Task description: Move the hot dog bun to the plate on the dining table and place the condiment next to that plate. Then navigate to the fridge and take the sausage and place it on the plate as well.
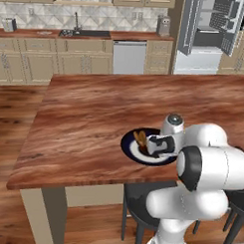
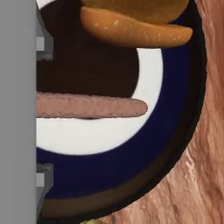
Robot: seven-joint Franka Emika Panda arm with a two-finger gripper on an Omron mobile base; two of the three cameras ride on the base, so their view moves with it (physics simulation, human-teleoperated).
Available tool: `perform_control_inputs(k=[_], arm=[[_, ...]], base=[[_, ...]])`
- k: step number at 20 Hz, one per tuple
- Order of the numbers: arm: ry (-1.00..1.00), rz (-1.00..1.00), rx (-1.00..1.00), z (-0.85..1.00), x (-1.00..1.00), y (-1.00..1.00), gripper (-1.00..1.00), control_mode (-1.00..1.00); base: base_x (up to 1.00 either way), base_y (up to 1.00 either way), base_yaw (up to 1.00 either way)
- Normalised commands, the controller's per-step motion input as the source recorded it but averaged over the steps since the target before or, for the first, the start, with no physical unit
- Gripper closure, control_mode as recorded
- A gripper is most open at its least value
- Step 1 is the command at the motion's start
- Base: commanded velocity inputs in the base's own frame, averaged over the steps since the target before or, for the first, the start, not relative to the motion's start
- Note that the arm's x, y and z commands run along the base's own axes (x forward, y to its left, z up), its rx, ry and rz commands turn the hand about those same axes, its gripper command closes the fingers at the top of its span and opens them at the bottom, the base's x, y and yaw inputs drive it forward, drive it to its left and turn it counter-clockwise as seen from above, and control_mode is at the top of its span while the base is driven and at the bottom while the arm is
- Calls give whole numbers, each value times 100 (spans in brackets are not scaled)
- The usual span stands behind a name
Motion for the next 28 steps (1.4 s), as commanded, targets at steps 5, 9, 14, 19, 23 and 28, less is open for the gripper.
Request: perform_control_inputs(k=[5,9,14,19,23,28], arm=[[-8,4,0,100,-57,8,-100,-100],[-1,5,0,100,-64,28,-100,-100],[6,2,0,100,-82,42,-100,-100],[24,0,0,100,-100,30,-100,-100],[26,0,0,100,-100,25,-100,-100],[22,0,0,67,-100,52,-100,-100]], base=[[0,0,0],[0,0,0],[0,0,0],[0,0,0],[0,0,0],[0,0,0]])
